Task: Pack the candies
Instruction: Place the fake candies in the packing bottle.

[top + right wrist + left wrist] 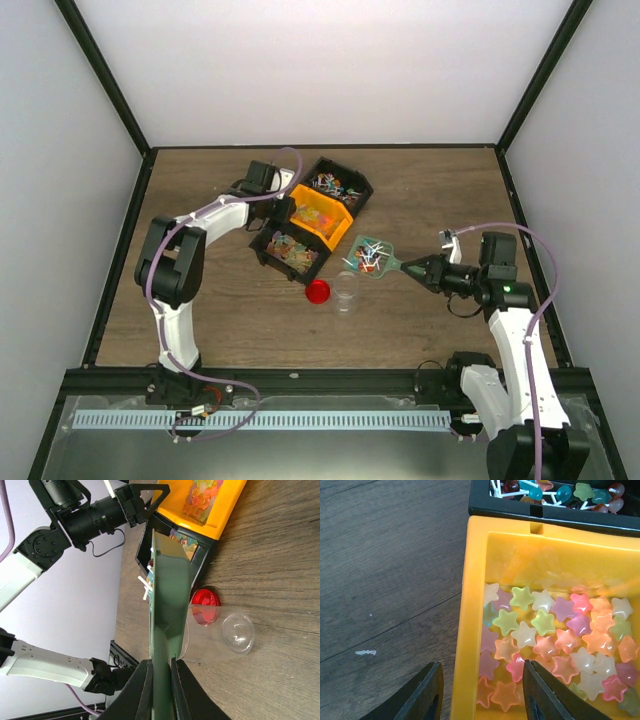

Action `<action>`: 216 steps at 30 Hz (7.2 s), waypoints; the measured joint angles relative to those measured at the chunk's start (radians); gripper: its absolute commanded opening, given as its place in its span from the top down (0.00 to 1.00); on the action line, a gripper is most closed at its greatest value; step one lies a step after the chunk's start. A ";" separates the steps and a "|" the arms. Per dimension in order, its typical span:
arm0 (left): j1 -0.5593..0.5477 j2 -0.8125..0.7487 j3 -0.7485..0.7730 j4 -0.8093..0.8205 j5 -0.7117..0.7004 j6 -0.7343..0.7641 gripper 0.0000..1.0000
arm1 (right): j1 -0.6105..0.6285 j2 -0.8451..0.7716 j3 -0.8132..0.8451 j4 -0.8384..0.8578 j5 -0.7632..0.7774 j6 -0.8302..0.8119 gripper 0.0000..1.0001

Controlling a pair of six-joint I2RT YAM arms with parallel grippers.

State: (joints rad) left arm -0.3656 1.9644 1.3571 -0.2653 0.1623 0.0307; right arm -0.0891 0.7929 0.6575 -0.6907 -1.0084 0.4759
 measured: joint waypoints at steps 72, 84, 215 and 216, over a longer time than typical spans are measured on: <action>0.000 0.022 0.021 -0.005 0.008 -0.011 0.55 | 0.128 -0.107 0.134 -0.242 0.204 -0.151 0.99; 0.000 0.027 0.023 -0.002 0.009 -0.013 0.56 | 0.145 -0.109 0.142 -0.271 0.230 -0.175 0.99; 0.000 0.061 0.036 0.040 0.019 -0.023 0.56 | 0.245 0.014 0.317 -0.370 0.315 -0.245 0.99; 0.000 0.061 0.036 0.040 0.019 -0.023 0.56 | 0.249 0.016 0.318 -0.373 0.317 -0.248 0.99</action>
State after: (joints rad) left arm -0.3656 2.0258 1.3933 -0.2256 0.1818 0.0078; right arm 0.1596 0.8085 0.9752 -1.0641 -0.6914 0.2283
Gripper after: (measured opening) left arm 0.443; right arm 0.081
